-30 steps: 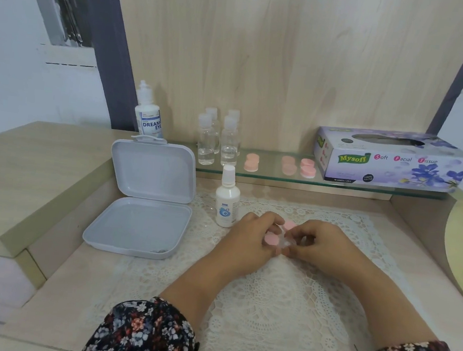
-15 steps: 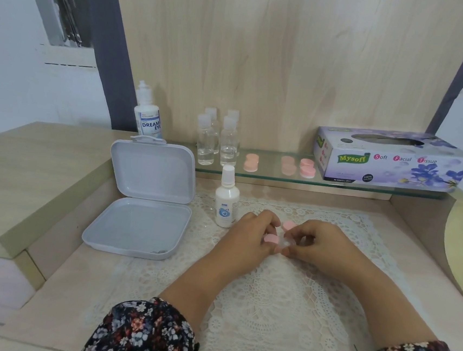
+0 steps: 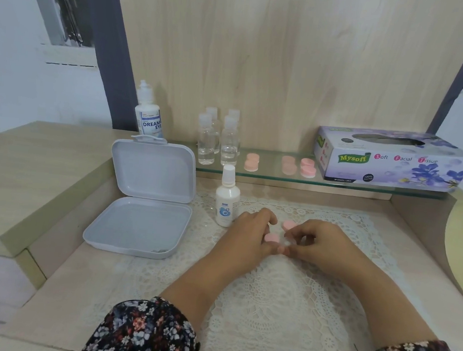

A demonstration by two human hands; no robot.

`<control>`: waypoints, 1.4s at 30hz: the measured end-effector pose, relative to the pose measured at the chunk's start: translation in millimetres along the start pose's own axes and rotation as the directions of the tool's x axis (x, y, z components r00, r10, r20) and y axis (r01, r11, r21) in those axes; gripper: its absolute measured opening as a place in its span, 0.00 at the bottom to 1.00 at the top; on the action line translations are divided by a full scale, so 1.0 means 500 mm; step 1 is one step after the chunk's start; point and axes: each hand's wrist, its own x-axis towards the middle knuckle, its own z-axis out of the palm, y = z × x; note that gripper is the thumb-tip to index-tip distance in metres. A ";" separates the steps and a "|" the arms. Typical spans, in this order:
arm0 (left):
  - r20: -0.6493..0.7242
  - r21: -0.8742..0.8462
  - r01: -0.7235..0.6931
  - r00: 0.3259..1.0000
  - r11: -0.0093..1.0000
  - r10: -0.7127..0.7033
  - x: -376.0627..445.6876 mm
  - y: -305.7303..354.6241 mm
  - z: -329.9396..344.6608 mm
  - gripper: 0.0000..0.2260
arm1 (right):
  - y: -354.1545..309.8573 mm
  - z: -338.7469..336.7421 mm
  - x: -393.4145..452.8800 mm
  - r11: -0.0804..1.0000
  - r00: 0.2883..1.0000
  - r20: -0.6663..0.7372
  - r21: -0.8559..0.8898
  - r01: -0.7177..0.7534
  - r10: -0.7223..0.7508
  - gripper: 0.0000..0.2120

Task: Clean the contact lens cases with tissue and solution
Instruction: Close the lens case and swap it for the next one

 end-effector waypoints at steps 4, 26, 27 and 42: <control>0.052 -0.054 -0.006 0.999 0.999 0.009 0.000 -0.003 -0.001 0.16 | 0.001 0.000 0.002 1.000 1.000 0.002 0.014 -0.008 0.008 0.07; 0.040 -0.057 -0.001 0.999 0.998 0.003 -0.001 -0.009 -0.007 0.07 | 0.060 0.040 0.052 0.986 0.987 -0.128 -0.151 0.078 -0.098 0.06; 0.039 -0.052 0.001 0.999 0.999 0.001 -0.001 -0.008 -0.008 0.07 | 0.056 0.039 0.052 0.988 0.985 -0.144 -0.133 0.078 -0.097 0.06; 0.034 -0.052 0.002 0.999 0.999 0.000 0.001 -0.008 -0.005 0.07 | 0.040 -0.007 0.011 0.985 0.987 -0.077 0.091 0.148 -0.141 0.16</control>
